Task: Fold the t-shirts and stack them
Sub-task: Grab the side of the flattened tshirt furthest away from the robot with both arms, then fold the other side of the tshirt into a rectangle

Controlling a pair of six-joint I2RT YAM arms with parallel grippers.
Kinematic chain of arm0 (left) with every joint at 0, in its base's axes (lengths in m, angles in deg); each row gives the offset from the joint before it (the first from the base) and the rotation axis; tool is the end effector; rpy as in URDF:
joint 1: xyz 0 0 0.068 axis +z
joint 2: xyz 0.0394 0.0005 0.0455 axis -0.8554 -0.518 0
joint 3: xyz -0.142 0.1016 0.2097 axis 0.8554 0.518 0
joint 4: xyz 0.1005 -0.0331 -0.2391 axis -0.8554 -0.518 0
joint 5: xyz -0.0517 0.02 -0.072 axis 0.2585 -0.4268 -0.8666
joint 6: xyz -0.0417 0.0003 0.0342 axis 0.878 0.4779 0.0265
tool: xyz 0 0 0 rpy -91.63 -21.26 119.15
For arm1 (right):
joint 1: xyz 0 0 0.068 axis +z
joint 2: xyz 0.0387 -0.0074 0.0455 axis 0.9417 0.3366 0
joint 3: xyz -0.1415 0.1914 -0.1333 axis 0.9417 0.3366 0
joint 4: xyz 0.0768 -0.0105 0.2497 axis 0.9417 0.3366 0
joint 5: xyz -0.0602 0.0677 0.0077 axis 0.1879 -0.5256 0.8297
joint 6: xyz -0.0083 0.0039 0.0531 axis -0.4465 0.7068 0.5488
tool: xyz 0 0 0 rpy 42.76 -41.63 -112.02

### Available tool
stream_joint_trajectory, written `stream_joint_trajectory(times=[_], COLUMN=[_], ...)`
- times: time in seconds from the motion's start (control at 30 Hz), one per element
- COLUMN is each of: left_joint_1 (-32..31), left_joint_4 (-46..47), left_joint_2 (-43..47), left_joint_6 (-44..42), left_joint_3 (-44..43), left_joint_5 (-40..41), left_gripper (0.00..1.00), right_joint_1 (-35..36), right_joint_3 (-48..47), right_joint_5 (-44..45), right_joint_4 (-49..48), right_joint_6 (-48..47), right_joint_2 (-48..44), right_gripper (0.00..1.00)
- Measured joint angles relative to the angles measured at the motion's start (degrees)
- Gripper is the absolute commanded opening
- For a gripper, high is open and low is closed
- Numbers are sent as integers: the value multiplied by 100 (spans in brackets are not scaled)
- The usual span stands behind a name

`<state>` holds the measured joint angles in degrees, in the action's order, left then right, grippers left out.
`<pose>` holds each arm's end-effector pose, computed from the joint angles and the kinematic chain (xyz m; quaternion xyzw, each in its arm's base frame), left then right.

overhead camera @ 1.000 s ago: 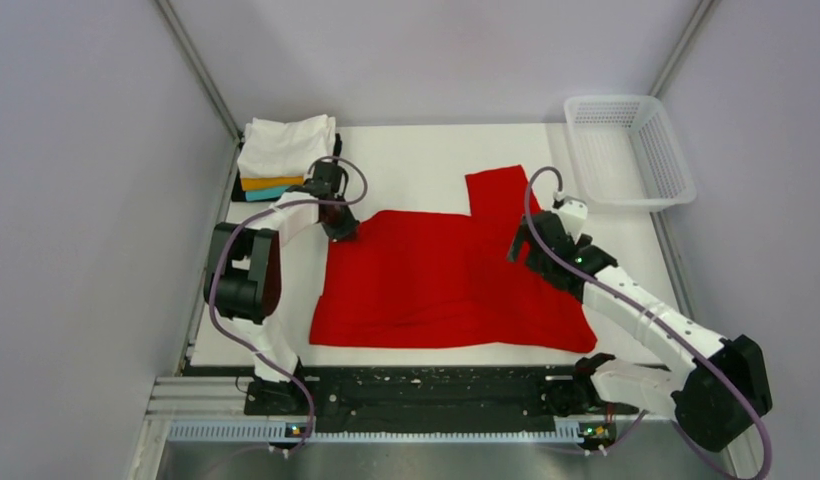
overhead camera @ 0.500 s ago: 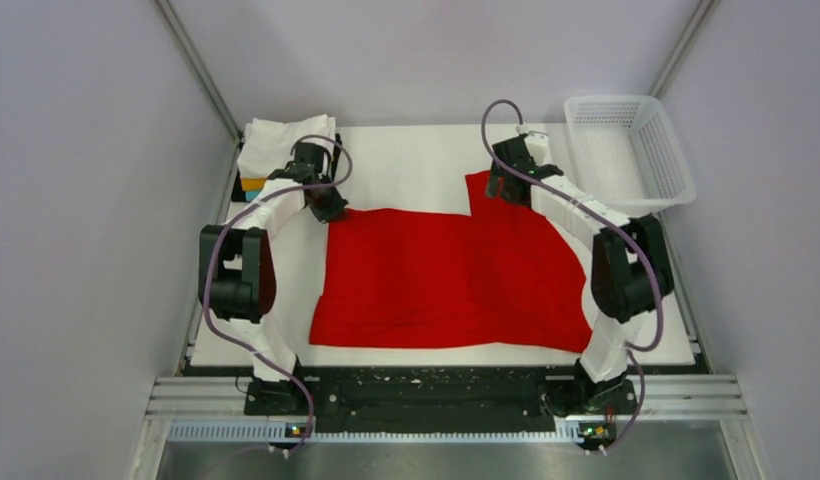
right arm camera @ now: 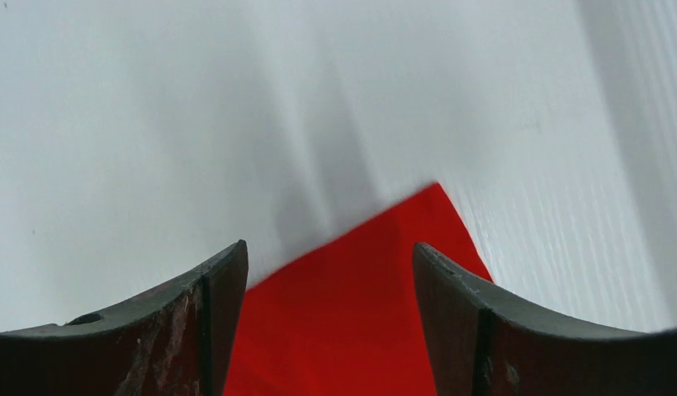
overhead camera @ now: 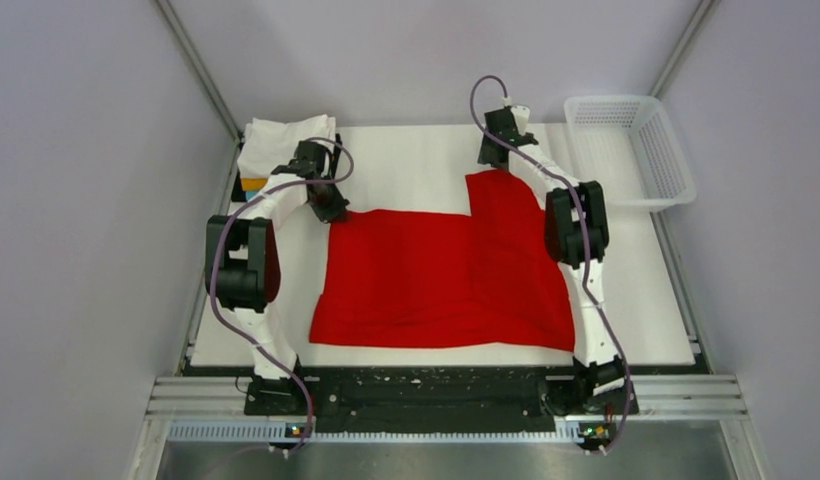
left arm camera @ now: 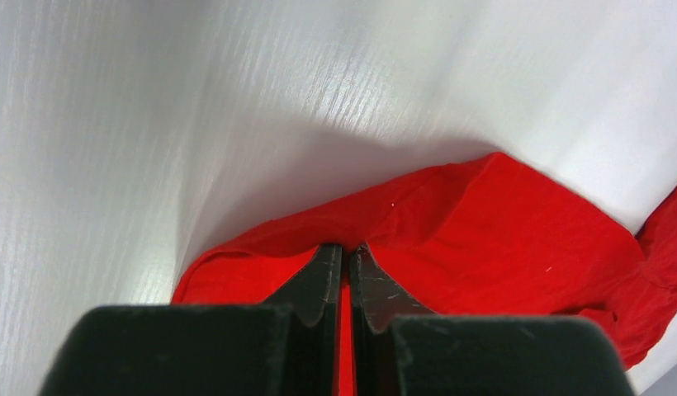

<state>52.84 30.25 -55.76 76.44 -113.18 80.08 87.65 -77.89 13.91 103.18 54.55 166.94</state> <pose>0.3958 -0.0456 0.2063 -0.2505 0.9366 -0.1424 0.1995 0.5159 0.1455 0.1865 0.1331 0.9004 -0.0543 0.4107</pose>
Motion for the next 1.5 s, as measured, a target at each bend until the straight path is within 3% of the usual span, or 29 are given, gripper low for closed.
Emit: stream_joint_trajectory(times=[0.13,0.4,0.53,0.67,1.13,1.5], left_joint_1=[0,26,31,31,31,31], left_joint_4=[-13,-26,-31,-35,0,155], left_joint_2=[-4,-90,-133,-146,-9,1069], left_joint_6=[2,17,17,20,22,122], left_joint_3=[-11,-96,-98,-98,85,1172], left_joint_5=[-4,-105,-120,-131,-299,-380], left_gripper=[0,0,0,0,0,0], right_joint_1=[-101,-138,-138,-140,-105,538], right_joint_3=[-490,-494,-122,601,2699,5447], right_joint_5=[-181,-188,-138,-48,-267,-278], right_joint_4=[-9,-39,-374,-785,-1569,-1386], right_joint_6=[-94,-251,-243,-151,-341,-533], right_joint_2=[435,588,446,72,-1467,-4999], right_gripper=[67,52,30,1,0,0])
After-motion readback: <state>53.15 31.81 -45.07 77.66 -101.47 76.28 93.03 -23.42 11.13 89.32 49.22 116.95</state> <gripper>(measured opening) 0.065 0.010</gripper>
